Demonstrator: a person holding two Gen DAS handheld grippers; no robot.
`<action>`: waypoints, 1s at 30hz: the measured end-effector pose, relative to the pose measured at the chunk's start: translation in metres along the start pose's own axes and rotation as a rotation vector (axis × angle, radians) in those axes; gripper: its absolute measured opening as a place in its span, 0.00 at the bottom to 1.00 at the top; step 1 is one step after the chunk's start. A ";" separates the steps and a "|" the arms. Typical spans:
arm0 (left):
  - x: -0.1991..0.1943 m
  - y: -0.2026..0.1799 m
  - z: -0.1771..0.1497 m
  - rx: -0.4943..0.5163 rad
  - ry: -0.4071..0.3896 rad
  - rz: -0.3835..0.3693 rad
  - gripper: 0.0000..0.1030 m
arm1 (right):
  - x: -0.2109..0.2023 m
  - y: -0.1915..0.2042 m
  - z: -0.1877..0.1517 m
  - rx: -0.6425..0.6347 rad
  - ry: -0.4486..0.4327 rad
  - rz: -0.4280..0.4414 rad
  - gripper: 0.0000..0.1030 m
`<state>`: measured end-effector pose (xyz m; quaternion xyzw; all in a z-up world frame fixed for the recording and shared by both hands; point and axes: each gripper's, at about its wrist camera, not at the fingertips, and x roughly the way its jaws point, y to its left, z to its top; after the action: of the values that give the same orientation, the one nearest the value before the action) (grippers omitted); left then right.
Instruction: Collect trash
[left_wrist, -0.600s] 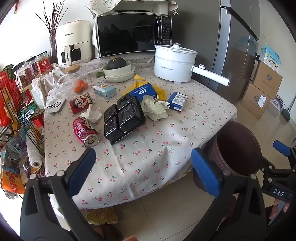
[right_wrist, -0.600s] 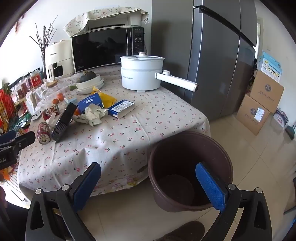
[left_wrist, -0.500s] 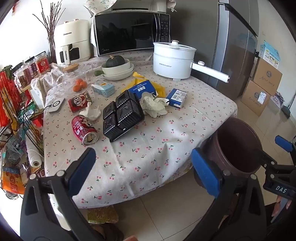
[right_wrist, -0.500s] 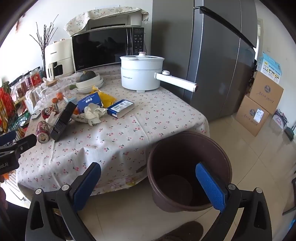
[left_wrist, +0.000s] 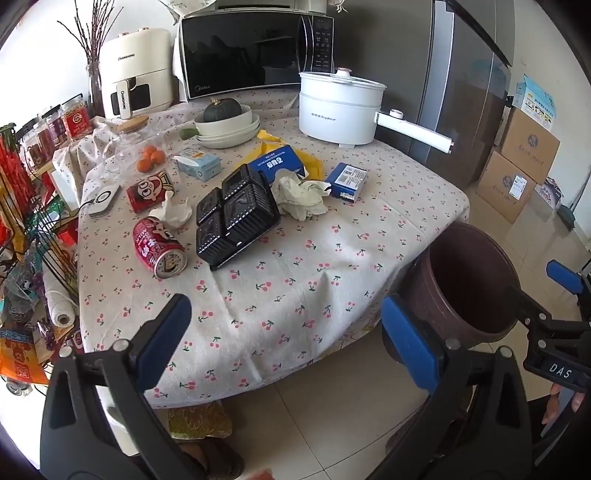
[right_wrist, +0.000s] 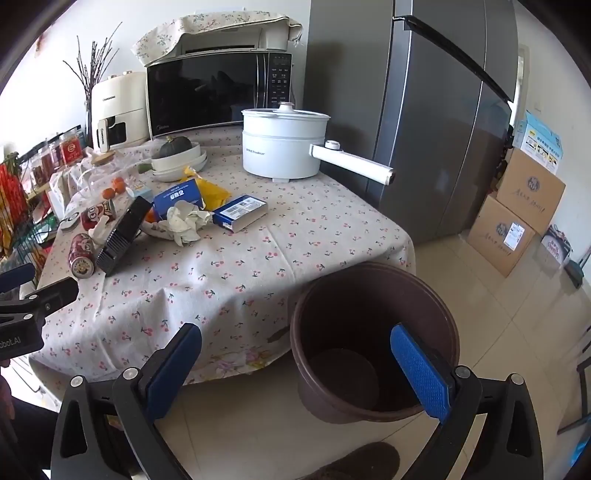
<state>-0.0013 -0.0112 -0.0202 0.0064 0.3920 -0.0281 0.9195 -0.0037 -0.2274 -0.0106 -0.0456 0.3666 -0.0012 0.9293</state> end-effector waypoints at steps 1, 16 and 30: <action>0.000 0.001 -0.001 0.000 0.000 -0.002 0.99 | 0.000 0.000 0.000 0.000 0.002 0.000 1.00; -0.001 -0.003 -0.001 0.013 0.005 -0.002 0.99 | 0.001 -0.002 -0.002 0.002 0.007 0.000 1.00; 0.002 -0.002 0.000 0.018 0.009 -0.006 0.99 | 0.003 -0.001 -0.005 -0.003 0.016 0.000 1.00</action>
<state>-0.0002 -0.0131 -0.0215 0.0137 0.3957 -0.0345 0.9176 -0.0047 -0.2286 -0.0159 -0.0472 0.3742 -0.0011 0.9262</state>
